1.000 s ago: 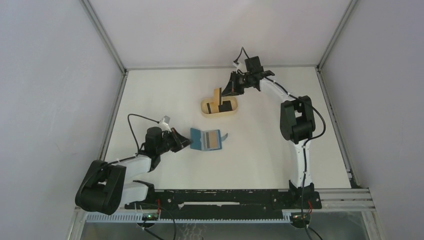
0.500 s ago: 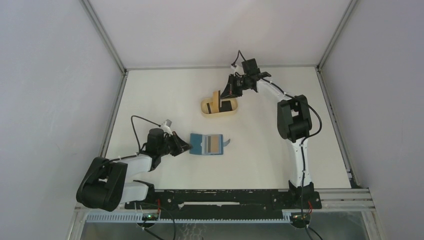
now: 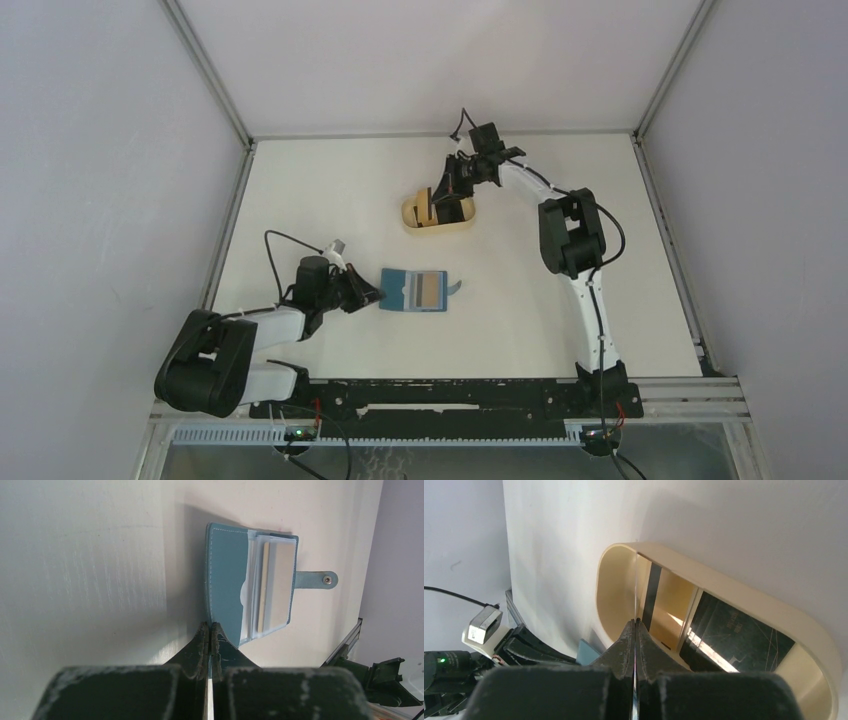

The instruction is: Take the credit cards out of the card holder

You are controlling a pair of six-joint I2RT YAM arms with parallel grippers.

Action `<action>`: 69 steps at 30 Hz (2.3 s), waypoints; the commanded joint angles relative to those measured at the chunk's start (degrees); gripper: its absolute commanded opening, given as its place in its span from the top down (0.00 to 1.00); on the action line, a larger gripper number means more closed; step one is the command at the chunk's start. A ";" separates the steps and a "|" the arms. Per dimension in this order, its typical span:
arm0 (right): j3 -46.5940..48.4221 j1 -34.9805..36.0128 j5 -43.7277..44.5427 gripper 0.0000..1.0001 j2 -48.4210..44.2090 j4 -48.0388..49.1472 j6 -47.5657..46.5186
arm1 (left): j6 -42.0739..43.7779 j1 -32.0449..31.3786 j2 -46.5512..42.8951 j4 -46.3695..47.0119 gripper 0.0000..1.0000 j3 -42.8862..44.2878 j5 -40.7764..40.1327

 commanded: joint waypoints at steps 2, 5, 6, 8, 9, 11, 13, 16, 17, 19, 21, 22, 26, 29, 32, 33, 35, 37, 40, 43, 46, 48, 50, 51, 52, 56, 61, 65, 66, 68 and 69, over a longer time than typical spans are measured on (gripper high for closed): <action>3.18 1.12 0.41 1.00 2.27 0.20 -0.32 | 1.54 -0.31 0.15 0.62 1.00 2.73 0.42; 3.81 1.77 0.85 1.00 3.14 -0.53 -0.89 | 1.54 -0.35 0.29 0.63 1.00 2.78 0.45; 3.82 2.00 1.02 1.00 3.32 -0.58 -1.06 | 1.54 -0.34 0.32 0.60 1.00 2.75 0.51; 3.94 2.18 1.22 1.00 3.69 -0.89 -1.36 | 1.54 -0.31 0.33 0.51 1.00 2.74 0.46; 3.87 2.19 1.27 1.00 3.80 -1.05 -1.43 | 1.54 -0.31 0.33 0.50 1.00 2.74 0.43; 3.83 2.17 1.47 1.00 3.91 -1.42 -1.80 | 1.54 -0.31 0.37 0.52 1.00 2.78 0.48; 3.82 2.17 1.74 1.00 3.76 -2.08 -2.35 | 1.47 -0.31 0.36 0.51 1.00 2.76 0.46; 3.33 2.17 2.22 1.00 3.19 -2.49 -3.01 | 1.46 -0.31 0.40 0.55 1.00 2.57 0.49; 3.23 2.22 2.34 1.00 3.06 -2.62 -3.16 | 1.53 -0.31 0.37 0.49 1.00 2.57 0.50; 3.21 2.20 2.46 1.00 2.81 -2.89 -3.35 | 1.54 -0.31 0.45 0.53 1.00 2.48 0.52; 3.19 2.08 2.46 0.98 2.64 -3.16 -3.58 | 1.50 -0.31 0.40 0.51 1.00 2.50 0.48; 3.13 2.08 2.46 0.92 2.41 -3.41 -3.72 | 1.48 -0.31 0.34 0.49 1.00 2.47 0.46; 3.55 2.09 3.71 0.52 0.85 -5.59 -5.72 | 1.19 -0.31 -0.44 0.07 1.00 2.18 -0.39; 3.73 1.71 5.37 0.32 -1.41 -7.80 -7.67 | 1.28 -0.31 -1.35 -0.96 1.00 2.28 -1.35; 2.98 0.32 5.05 0.25 -4.56 -9.13 -8.53 | 1.39 -0.31 -2.53 -2.21 1.00 2.30 -2.74; 2.38 -0.28 4.38 0.25 -5.99 -8.77 -8.47 | 1.33 -0.29 -2.87 -2.58 1.00 2.34 -3.12; 1.28 -1.68 3.04 0.25 -8.82 -8.37 -8.20 | 1.22 -0.31 -3.13 -3.29 1.00 2.57 -3.80; 0.25 -2.80 2.86 0.24 -11.72 -8.36 -8.08 | 1.19 -0.35 -3.08 -3.69 1.00 2.86 -4.17; -3.61 -3.08 3.71 0.23 -17.29 -6.97 -7.84 | 0.90 -0.35 -3.28 -4.33 1.00 3.05 -4.91; -10.84 -1.24 7.52 0.22 -22.42 -4.60 -7.63 | 0.22 -0.40 -3.78 -4.82 1.00 3.09 -6.63; -17.74 2.99 14.86 0.16 -26.14 -4.88 -8.93 | -0.78 -0.40 -4.50 -5.00 1.00 2.88 -7.76; -23.41 6.09 17.91 0.13 -28.09 -4.38 -8.48 | -1.57 -0.40 -5.08 -4.98 1.00 2.68 -8.23; -28.61 8.13 19.94 0.11 -30.15 -2.70 -7.21 | -2.21 -0.53 -5.50 -5.05 1.00 2.55 -8.61; -30.87 8.99 20.91 0.10 -31.05 -1.82 -6.51 | -2.49 -0.45 -5.79 -5.00 1.00 2.34 -8.80; -33.00 9.77 21.84 0.10 -31.89 -0.76 -5.77 | -2.76 -0.48 -5.93 -4.99 1.00 2.23 -8.96; -38.30 12.61 25.45 0.10 -34.14 1.54 -3.51 | -3.41 -0.53 -6.03 -4.97 1.00 2.28 -9.13; -39.24 15.64 26.90 0.08 -34.34 2.11 -2.78 | -4.26 -0.97 -6.15 -4.96 1.00 2.26 -9.56; -39.24 17.19 27.00 0.07 -33.20 1.78 -2.66 | -5.25 -1.25 -6.09 -3.97 1.00 1.89 -9.39; -39.18 17.43 27.32 0.07 -32.88 1.60 -2.62 | -5.41 -1.34 -6.25 -3.97 1.00 1.82 -9.47; -39.23 18.11 28.50 0.06 -32.38 1.14 -2.90 | -5.63 -1.36 -6.76 -3.93 1.00 1.52 -9.82; -39.29 18.42 29.03 0.06 -32.10 0.98 -3.00 | -5.80 -1.36 -7.10 -3.99 1.00 1.45 -10.08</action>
